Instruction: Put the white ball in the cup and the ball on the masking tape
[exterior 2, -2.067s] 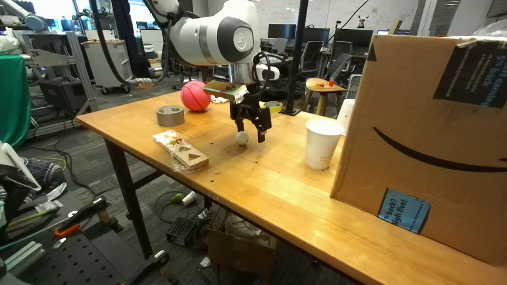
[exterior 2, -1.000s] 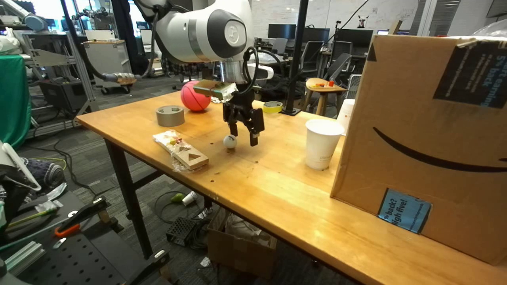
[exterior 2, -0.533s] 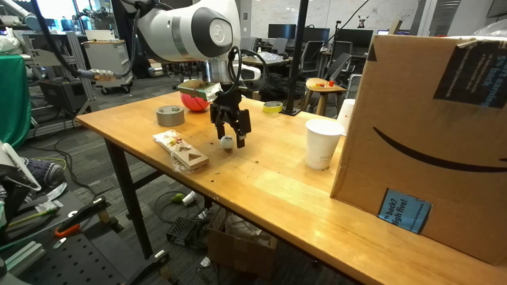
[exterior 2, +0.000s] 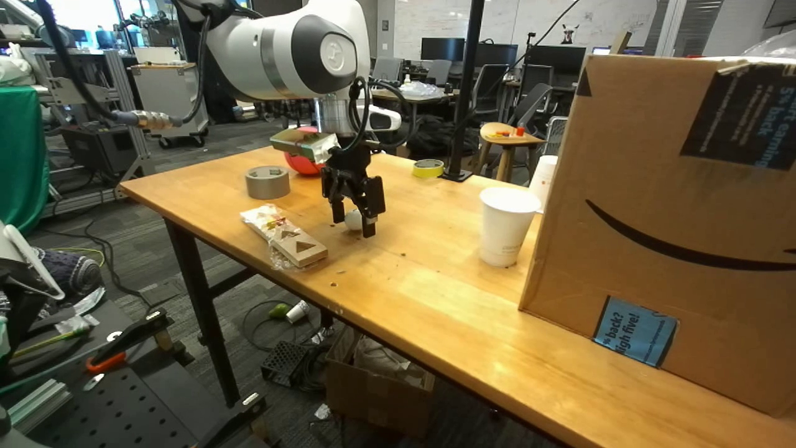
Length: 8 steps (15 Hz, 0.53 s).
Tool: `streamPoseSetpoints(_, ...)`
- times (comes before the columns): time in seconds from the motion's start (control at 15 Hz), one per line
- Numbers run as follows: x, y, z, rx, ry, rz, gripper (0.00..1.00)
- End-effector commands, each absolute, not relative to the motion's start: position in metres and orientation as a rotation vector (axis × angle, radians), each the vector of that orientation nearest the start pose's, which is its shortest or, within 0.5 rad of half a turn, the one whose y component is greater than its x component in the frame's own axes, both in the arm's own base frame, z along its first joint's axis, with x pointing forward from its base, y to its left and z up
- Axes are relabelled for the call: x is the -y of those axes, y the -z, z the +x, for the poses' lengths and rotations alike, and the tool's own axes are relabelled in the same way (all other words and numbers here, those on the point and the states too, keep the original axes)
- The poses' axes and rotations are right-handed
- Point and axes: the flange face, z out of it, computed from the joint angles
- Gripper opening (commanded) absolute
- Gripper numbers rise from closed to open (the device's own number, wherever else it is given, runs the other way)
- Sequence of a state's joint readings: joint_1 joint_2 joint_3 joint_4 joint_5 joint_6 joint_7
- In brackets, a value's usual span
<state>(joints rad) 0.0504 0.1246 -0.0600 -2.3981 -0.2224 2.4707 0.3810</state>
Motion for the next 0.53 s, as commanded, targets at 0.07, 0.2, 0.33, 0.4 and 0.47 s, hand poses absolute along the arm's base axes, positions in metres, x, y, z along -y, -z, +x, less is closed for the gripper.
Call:
streamPoseSetpoints(0.07, -0.008, -0.276, 0.493, -0.342, -0.005, -3.267, 1.0)
streamPoseSetpoints(0.2, -0.015, -0.278, 0.495, -0.321, 0.0, -3.263, 1.0)
streamPoseSetpoints(0.33, -0.022, -0.28, 0.497, -0.303, 0.004, -3.258, 1.0)
streamPoseSetpoints(0.4, -0.025, -0.28, 0.498, -0.293, 0.006, -3.256, 1.0)
streamPoseSetpoints(0.47, -0.029, -0.281, 0.499, -0.283, 0.007, -3.255, 1.0)
